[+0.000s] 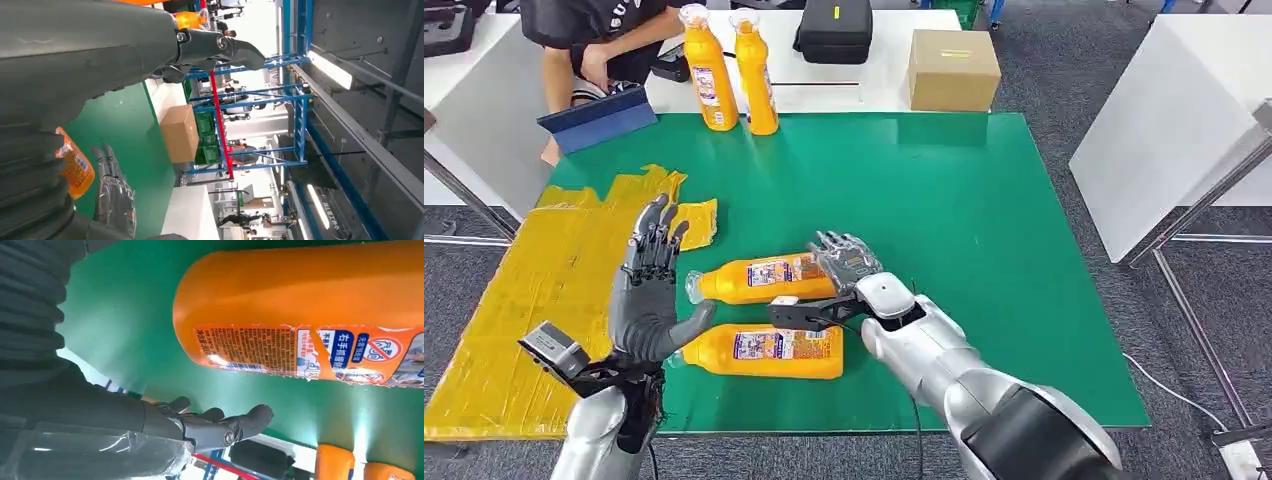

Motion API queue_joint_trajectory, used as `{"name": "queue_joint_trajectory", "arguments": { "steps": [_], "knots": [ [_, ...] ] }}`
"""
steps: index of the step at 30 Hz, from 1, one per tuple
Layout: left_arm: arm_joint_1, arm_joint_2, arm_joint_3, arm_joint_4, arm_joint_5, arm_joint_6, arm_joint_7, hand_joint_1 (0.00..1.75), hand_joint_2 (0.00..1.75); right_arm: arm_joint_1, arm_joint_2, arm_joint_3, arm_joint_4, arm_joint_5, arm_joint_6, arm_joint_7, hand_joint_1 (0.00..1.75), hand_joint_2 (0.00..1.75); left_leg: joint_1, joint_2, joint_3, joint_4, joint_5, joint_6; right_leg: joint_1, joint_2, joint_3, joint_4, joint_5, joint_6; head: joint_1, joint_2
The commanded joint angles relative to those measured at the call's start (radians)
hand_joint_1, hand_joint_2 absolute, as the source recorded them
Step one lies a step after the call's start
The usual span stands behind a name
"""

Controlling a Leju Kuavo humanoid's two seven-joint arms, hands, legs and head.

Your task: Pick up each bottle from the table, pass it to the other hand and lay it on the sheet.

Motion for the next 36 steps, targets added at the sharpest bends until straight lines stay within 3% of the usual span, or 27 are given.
{"name": "queue_joint_trajectory", "arguments": {
  "steps": [1,12,19,36],
  "knots": [
    [-0.004,0.011,-0.019,0.017,-0.001,-0.003,0.005,0.00,1.75,-0.058,0.010,-0.045,0.066,-0.023,0.041,-0.004,0.00,1.75,0.000,0.000,0.001,0.000,-0.001,-0.002,0.000,-0.001,0.001,0.000,-0.001,-0.001,0.000,0.000],
    [0.002,0.016,-0.025,0.011,-0.001,-0.007,0.005,0.00,1.75,-0.059,0.023,-0.044,0.059,-0.026,0.066,-0.041,0.00,1.75,0.000,-0.001,0.001,0.001,-0.001,-0.003,0.000,-0.002,0.002,0.001,-0.001,-0.001,0.000,0.000],
    [0.030,0.032,-0.046,0.014,-0.002,-0.014,-0.005,0.00,1.75,-0.041,0.006,-0.063,0.062,-0.052,0.065,-0.134,0.00,1.75,0.000,-0.001,0.002,0.000,-0.001,-0.002,0.000,-0.001,0.002,0.000,-0.001,0.000,0.000,0.000],
    [0.049,0.041,-0.078,0.002,-0.015,-0.002,-0.014,0.00,1.75,-0.033,-0.014,-0.136,0.059,-0.094,0.029,-0.155,0.00,1.75,0.000,-0.001,0.004,0.000,-0.002,-0.004,0.000,-0.002,0.004,0.000,-0.002,-0.001,0.000,0.000]
  ]
}}
